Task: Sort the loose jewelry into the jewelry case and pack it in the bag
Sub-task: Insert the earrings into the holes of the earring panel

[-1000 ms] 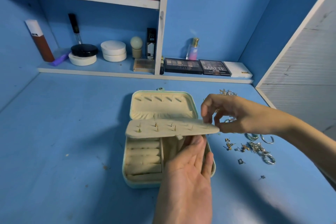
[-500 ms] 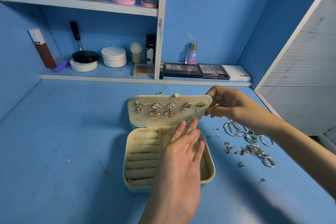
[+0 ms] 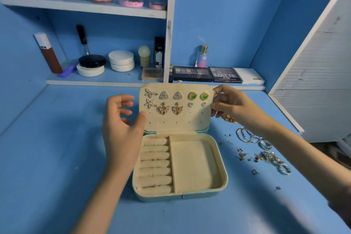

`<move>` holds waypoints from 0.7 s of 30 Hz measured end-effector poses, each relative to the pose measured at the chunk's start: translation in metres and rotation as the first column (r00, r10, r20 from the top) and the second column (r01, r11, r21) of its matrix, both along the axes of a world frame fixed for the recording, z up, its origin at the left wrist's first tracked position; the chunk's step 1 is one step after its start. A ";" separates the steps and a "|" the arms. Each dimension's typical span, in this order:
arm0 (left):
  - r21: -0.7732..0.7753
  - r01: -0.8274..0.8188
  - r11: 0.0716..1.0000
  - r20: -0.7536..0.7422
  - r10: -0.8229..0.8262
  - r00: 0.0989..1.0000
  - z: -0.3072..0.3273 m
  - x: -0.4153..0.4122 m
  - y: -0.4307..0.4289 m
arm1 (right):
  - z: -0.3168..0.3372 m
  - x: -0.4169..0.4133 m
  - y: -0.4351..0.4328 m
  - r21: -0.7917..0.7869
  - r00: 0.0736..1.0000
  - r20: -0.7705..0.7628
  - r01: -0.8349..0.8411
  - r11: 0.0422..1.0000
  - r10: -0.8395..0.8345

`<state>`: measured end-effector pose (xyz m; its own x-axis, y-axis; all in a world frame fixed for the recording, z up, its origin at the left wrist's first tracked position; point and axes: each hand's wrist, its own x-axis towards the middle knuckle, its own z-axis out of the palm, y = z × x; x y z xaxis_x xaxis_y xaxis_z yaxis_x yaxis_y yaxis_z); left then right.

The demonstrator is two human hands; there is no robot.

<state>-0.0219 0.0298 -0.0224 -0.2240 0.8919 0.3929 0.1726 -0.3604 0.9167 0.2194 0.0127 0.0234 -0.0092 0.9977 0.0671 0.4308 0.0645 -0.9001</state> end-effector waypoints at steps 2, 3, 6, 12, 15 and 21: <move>-0.024 0.062 0.998 -0.042 -0.063 0.997 -0.003 -0.004 0.008 | -0.001 0.000 0.001 -0.002 1.000 0.010 0.007 1.000 -0.007; -0.051 0.103 0.993 -0.043 -0.105 0.994 -0.005 -0.005 0.011 | -0.002 0.001 0.002 -0.005 1.000 0.009 0.011 1.000 -0.011; -0.113 0.170 0.979 -0.084 -0.179 0.980 -0.011 -0.007 0.016 | -0.004 0.002 0.002 -0.011 1.000 0.004 0.020 1.000 -0.019; -0.096 0.209 0.973 -0.017 -0.211 0.977 -0.014 -0.006 0.016 | -0.004 0.005 -0.001 -0.013 0.999 0.050 0.004 1.000 -0.003; -0.086 0.210 0.974 -0.009 -0.212 0.977 -0.013 -0.007 0.016 | -0.001 0.008 -0.007 -0.032 0.993 0.115 -0.003 0.999 0.007; -0.061 0.234 0.970 -0.015 -0.235 0.972 -0.015 -0.009 0.016 | 0.002 0.019 -0.031 -0.055 0.941 0.336 -0.034 0.998 0.050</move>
